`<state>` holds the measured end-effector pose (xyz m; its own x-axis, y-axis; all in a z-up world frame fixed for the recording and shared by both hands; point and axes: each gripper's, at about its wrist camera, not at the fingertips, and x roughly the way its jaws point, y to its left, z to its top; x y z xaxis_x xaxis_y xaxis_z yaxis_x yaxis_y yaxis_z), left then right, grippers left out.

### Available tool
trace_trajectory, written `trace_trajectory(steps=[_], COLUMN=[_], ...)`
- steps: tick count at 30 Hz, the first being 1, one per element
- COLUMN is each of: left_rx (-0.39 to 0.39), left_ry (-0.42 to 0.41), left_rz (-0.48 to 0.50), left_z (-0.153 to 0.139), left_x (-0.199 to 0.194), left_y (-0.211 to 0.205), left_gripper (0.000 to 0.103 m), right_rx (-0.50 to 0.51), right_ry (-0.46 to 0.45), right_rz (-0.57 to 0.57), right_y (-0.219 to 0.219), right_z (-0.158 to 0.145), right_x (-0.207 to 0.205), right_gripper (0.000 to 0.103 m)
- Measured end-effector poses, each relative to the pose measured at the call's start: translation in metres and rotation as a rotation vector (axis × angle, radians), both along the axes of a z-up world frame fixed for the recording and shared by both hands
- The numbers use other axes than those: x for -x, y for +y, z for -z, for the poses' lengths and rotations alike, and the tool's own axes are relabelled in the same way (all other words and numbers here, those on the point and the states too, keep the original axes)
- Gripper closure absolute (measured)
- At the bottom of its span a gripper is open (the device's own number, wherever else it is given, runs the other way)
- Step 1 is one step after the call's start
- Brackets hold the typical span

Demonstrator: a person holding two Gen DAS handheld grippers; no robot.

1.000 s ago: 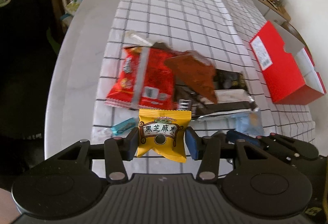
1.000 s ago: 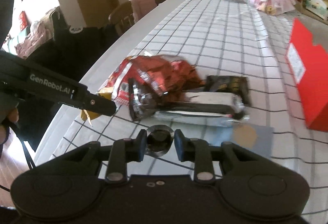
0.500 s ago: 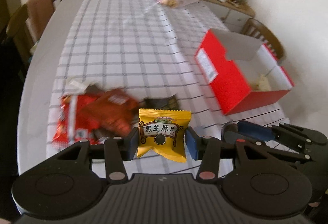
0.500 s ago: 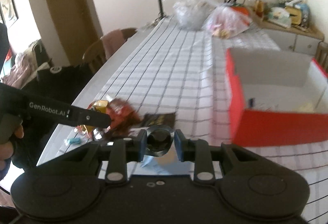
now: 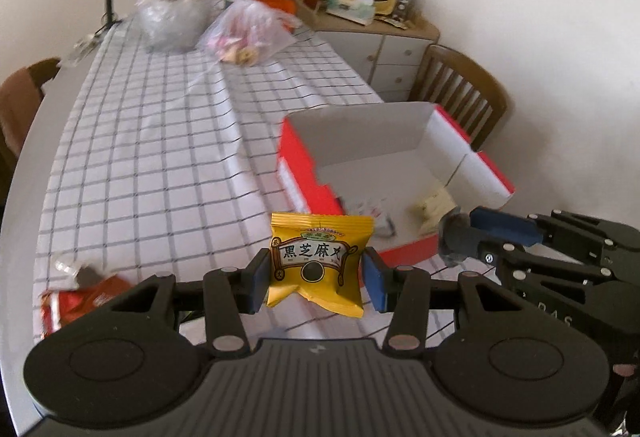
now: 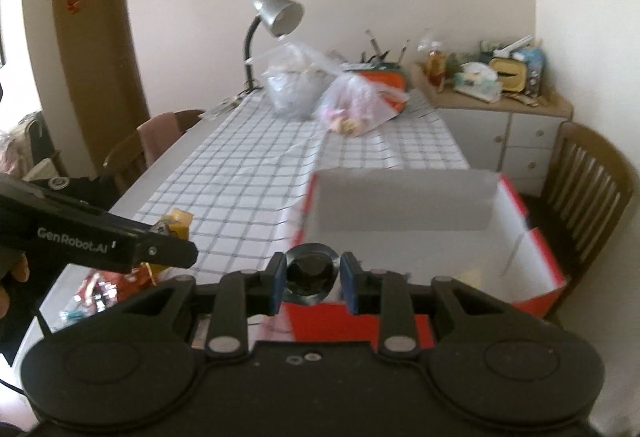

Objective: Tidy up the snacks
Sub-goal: 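Carry the yellow packet with the left gripper while the right gripper carries the dark snack into the red box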

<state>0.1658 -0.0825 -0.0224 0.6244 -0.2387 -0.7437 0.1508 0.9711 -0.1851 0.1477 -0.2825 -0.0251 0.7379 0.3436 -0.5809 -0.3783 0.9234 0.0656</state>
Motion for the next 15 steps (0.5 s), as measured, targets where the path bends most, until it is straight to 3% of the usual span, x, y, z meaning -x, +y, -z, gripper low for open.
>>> trace_trajectory(steps=[15], left_rx=[-0.078], left_ry=[0.036], left_rz=[0.020], left_z=[0.008], left_x=[-0.066], left_y=[-0.096], left_gripper=[0.056], right_rx=[0.039], right_ry=[0.018], right_rz=[0.057], right_y=[-0.086], right_z=[0.012], right_x=[-0.069], right_gripper=[0.076])
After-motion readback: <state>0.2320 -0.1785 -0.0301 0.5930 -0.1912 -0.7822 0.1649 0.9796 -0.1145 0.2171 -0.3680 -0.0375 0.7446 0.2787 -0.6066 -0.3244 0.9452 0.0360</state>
